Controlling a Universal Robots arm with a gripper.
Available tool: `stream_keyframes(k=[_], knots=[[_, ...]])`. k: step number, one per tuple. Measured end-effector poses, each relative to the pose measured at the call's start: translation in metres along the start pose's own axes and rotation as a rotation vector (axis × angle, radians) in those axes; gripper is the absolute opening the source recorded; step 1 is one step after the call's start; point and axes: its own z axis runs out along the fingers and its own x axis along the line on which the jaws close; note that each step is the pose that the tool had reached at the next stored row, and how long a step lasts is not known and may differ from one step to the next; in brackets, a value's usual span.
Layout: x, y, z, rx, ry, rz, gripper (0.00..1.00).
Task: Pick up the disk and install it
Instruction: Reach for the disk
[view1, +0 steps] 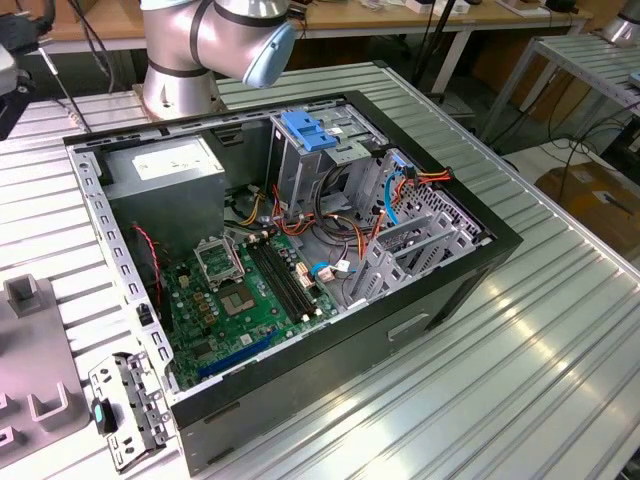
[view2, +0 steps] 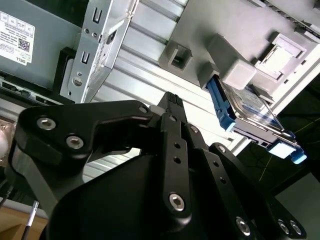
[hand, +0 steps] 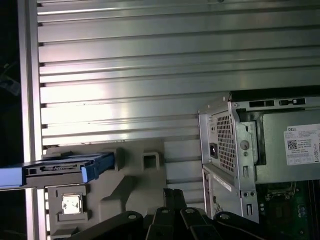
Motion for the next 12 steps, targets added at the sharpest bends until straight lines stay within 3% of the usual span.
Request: stream_keyframes(k=[9, 12], knots=[[0.0322, 0.0040, 0.0012, 0.0001, 0.0026, 0.000, 0.11], [0.0459, 0.0051, 0.0017, 0.0002, 0.0033, 0.000, 0.11]])
